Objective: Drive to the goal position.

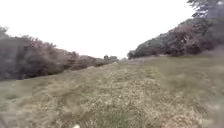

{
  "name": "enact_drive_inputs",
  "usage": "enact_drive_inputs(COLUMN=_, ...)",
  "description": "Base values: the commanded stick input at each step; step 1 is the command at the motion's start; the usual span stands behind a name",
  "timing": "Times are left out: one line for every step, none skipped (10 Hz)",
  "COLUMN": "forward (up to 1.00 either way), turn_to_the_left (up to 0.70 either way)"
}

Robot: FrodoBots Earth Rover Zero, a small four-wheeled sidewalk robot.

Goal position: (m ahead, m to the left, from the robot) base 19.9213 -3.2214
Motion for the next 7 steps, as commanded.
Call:
enact_drive_inputs(forward=0.85, turn_to_the_left=0.01)
enact_drive_inputs(forward=0.85, turn_to_the_left=0.01)
enact_drive_inputs(forward=0.85, turn_to_the_left=0.01)
enact_drive_inputs(forward=0.85, turn_to_the_left=0.01)
enact_drive_inputs(forward=0.85, turn_to_the_left=0.01)
enact_drive_inputs(forward=0.85, turn_to_the_left=0.01)
enact_drive_inputs(forward=0.85, turn_to_the_left=0.01)
